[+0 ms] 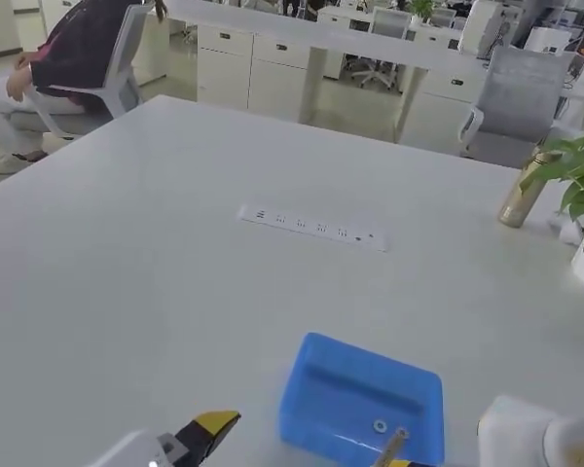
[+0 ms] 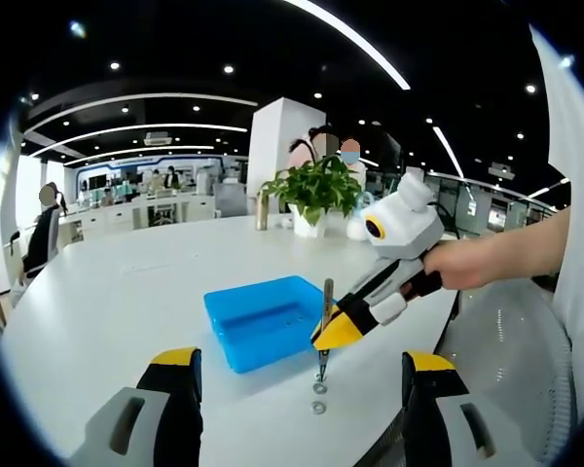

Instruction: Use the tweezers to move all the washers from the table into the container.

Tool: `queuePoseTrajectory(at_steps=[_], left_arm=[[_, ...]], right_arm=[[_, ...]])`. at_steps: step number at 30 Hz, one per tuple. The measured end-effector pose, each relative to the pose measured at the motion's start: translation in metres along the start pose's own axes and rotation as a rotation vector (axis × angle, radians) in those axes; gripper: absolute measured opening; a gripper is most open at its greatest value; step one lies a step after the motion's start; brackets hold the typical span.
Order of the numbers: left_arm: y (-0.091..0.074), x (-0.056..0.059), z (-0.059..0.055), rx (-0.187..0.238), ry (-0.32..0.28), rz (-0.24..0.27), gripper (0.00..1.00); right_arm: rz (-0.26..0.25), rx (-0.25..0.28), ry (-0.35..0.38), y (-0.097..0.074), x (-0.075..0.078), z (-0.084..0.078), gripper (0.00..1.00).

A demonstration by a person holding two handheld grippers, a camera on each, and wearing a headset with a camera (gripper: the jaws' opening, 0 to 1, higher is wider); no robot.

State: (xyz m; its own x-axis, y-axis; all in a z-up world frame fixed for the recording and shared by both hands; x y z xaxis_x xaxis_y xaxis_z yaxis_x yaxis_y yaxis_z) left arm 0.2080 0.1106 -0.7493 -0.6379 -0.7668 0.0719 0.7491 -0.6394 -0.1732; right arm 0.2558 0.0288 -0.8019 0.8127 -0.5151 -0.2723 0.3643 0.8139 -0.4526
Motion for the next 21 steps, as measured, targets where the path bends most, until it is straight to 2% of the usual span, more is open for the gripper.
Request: queuePoseTrajectory(at_steps=[9,13,21], left_arm=[[0.001,0.0,-0.001,-0.006,-0.004,-0.002,0.85],[0.0,0.0,-0.002,-0.007,-0.003,-0.004,0.85],[0.0,-0.001,-0.002,-0.007,-0.011,0.005,0.85]], right_arm=[[0.047,-0.051,-0.187,-0.003,-0.006,-0.004,0.03],[0.079,-0.066,-0.297,0.001,-0.014,-0.007,0.03],[0.074,-0.07,-0.352,0.004,-0.018,-0.009,0.03]])
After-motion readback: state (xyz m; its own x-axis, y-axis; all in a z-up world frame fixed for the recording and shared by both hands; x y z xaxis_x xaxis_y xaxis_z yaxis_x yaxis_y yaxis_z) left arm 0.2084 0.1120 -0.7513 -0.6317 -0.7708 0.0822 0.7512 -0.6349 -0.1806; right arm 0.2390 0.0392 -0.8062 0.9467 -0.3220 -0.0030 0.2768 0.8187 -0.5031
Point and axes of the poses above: the centre of the closed fingertips' face, and the gripper's own axes: y roughly forward along the fingers, x roughly to its right, z roughly out of its top, the point moved 2 cm from there along -y, roughly backward along the fingers, and after that the axes turned 10 degrees about x, right-handed, at the moved point
